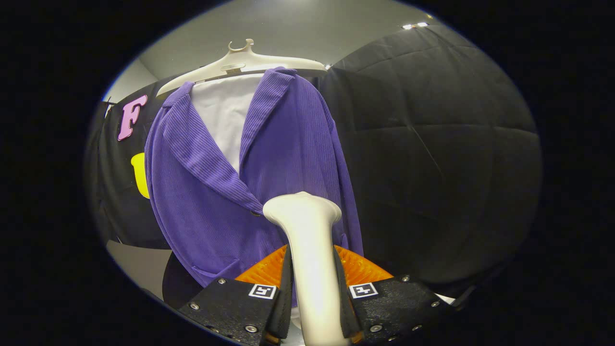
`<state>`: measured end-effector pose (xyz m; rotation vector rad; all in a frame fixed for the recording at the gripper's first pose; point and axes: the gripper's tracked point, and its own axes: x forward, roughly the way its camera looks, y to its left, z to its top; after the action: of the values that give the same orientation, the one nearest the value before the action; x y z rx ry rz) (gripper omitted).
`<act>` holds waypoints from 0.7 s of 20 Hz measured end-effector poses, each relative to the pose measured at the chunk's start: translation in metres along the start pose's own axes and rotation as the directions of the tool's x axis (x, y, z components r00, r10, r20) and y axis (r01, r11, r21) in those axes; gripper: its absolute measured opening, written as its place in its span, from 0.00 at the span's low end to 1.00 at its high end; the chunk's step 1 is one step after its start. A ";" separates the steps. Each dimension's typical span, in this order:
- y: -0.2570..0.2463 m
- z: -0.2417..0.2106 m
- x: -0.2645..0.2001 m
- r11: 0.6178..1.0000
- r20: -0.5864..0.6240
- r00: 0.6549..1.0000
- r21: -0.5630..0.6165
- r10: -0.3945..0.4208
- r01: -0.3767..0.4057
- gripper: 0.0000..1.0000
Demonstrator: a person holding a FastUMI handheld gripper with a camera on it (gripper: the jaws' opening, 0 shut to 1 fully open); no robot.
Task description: Iron the clothes twice with a garment steamer, once on the left side and once on the right side.
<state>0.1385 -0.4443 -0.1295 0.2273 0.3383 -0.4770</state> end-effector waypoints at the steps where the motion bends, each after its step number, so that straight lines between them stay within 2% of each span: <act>1: -0.003 -0.007 0.003 1.000 -0.013 1.000 -0.004 -0.003 0.002 0.41; 10: -0.029 -0.060 0.019 1.000 -0.106 0.994 0.011 0.029 -0.028 0.41; 14: -0.031 -0.072 0.028 0.997 -0.119 0.990 0.050 0.072 -0.066 0.42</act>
<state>0.1280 -0.4613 -0.2102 0.3126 0.4360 -0.4041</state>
